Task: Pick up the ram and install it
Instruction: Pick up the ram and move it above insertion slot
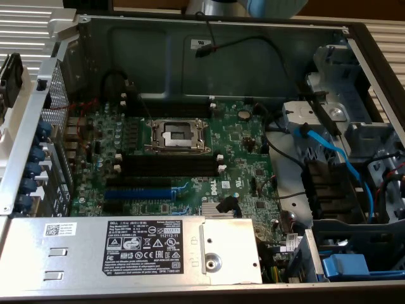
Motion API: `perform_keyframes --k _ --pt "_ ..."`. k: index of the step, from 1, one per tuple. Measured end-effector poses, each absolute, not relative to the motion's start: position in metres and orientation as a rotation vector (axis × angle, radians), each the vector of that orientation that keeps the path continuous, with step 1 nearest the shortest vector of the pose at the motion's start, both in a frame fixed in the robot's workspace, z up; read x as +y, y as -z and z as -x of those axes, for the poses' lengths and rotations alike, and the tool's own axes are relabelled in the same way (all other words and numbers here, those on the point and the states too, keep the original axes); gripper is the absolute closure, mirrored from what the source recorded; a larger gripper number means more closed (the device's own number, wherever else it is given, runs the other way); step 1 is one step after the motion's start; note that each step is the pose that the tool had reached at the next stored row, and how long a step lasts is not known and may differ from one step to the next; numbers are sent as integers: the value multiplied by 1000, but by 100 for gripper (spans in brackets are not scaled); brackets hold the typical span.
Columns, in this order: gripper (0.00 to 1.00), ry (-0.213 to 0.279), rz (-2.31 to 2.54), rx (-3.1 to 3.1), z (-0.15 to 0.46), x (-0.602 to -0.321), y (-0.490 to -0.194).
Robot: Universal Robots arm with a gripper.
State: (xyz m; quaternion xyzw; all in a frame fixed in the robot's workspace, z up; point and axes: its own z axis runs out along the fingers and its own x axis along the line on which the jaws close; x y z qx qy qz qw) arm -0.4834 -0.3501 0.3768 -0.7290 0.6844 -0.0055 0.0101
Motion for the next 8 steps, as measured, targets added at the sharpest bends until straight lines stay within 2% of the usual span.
perform_keyframes --k 8 --pt "90 6 2266 2128 484 -356 -371"
